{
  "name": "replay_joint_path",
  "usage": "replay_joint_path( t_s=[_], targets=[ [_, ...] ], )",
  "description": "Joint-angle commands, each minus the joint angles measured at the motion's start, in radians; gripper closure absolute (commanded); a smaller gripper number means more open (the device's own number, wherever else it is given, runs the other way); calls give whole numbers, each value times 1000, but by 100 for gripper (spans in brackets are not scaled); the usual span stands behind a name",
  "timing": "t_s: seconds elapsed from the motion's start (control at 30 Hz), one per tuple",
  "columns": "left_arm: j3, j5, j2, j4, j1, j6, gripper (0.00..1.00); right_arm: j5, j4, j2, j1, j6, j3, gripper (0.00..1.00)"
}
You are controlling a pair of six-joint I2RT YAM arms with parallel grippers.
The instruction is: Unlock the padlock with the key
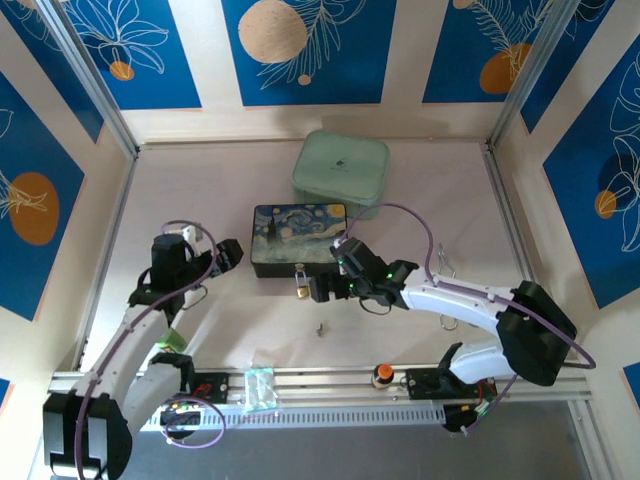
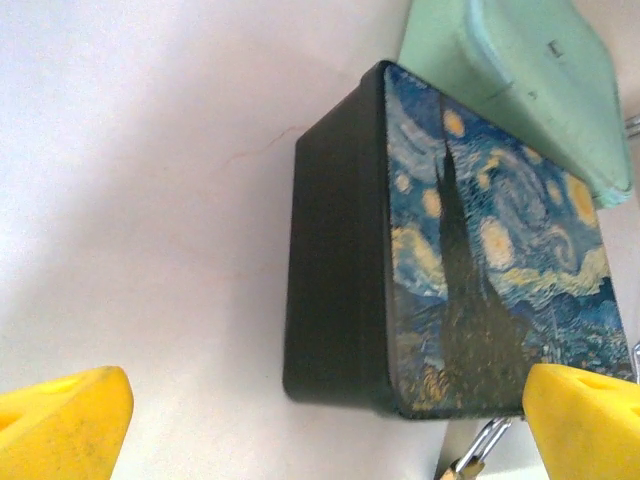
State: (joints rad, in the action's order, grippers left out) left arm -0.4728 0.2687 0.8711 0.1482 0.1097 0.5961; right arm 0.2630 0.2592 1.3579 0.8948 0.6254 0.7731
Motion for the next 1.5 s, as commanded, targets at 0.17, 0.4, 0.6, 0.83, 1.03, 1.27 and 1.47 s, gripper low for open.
replay_joint_path(
  t_s=[0.17, 0.4, 0.6, 0.83, 1.03, 1.27, 1.47],
  targets=[
    [51, 171, -2, -14, -8, 93, 1, 98, 228, 48, 175, 255, 82, 14],
    [99, 346, 114, -149, -8, 178, 1, 113, 226, 108, 275, 396, 78, 33],
    [133, 295, 35, -95, -8, 177, 1, 94, 132, 139, 307, 467, 35, 45],
    [134, 297, -81, -2, -7, 142, 1, 104, 151, 173, 314, 502, 42, 51],
    [149, 326, -158, 38, -4, 161, 3, 141, 232, 224, 338, 535, 82, 58],
    [168, 339, -185, 34, -1, 182, 10, 124, 209, 261, 352, 521, 94, 61],
    [185, 345, -207, 15, -1, 197, 13, 100, 185, 293, 334, 512, 107, 70]
  ],
)
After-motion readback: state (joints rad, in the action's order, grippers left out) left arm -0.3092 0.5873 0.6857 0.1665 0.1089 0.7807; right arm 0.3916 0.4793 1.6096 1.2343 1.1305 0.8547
